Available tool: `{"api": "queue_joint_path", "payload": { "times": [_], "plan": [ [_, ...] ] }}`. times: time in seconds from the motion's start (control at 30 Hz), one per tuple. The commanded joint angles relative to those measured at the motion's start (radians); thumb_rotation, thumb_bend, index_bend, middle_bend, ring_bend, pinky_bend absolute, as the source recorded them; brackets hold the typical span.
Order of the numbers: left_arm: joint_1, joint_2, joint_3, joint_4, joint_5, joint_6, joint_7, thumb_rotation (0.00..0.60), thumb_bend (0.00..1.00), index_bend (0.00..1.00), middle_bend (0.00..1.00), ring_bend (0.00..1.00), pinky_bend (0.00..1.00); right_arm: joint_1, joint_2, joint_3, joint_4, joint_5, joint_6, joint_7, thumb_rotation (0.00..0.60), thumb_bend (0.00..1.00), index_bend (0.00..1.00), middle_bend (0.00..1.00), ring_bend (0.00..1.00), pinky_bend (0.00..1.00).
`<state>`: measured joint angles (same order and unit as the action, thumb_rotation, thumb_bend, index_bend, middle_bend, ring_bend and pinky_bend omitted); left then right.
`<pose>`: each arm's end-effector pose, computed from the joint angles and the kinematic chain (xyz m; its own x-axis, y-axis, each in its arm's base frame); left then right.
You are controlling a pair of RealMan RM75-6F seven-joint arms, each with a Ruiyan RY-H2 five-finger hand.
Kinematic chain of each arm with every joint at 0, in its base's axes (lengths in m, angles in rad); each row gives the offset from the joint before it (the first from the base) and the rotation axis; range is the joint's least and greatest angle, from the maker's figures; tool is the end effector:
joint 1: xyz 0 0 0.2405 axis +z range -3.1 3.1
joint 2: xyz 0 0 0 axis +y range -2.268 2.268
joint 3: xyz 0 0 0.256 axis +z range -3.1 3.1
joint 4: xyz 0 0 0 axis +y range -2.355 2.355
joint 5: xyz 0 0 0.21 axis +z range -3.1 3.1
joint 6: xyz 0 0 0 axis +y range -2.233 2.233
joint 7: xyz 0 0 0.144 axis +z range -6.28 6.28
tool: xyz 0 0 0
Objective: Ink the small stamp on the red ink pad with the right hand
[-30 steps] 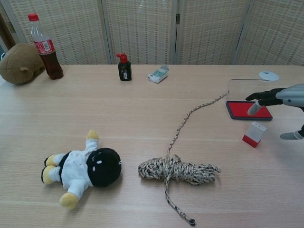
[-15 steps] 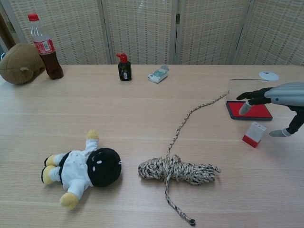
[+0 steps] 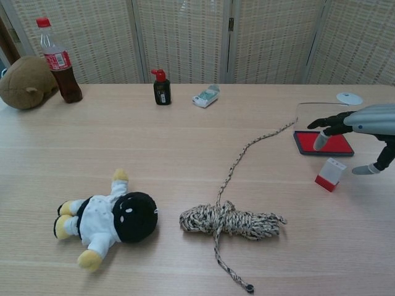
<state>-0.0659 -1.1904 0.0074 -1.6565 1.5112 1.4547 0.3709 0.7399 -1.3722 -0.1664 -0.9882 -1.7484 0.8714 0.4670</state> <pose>-0.3021 0.1613 0.1201 0.6162 0.0960 0.7817 0.7871 -0.0404 -0.6155 -0.2919 -0.3523 0.0483 0.6729 -0.4176 0.6106 -0.7240 -0.5410 0.4279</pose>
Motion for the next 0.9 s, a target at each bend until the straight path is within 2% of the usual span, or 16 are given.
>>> {"api": "queue_joint_path", "payload": {
  "times": [0.03, 0.37, 0.9],
  "plan": [
    [0.001, -0.001, 0.001, -0.001, 0.001, 0.002, 0.001, 0.6, 0.34, 0.0, 0.0, 0.0, 0.06, 0.0, -0.003, -0.007, 0.003, -0.003, 0.003, 0.005, 0.6, 0.29, 0.24, 0.0, 0.0, 0.0],
    [0.001, 0.0, 0.003, -0.002, 0.002, 0.005, 0.002, 0.6, 0.34, 0.0, 0.0, 0.0, 0.06, 0.003, -0.024, -0.027, 0.013, -0.011, 0.005, -0.003, 0.6, 0.29, 0.25, 0.0, 0.0, 0.0],
    [-0.005, 0.0, 0.002, 0.0, -0.008, -0.003, -0.002, 0.6, 0.34, 0.0, 0.0, 0.0, 0.06, 0.007, -0.03, -0.03, 0.021, 0.001, 0.01, -0.033, 0.6, 0.32, 0.27, 0.0, 0.0, 0.0]
  ]
}}
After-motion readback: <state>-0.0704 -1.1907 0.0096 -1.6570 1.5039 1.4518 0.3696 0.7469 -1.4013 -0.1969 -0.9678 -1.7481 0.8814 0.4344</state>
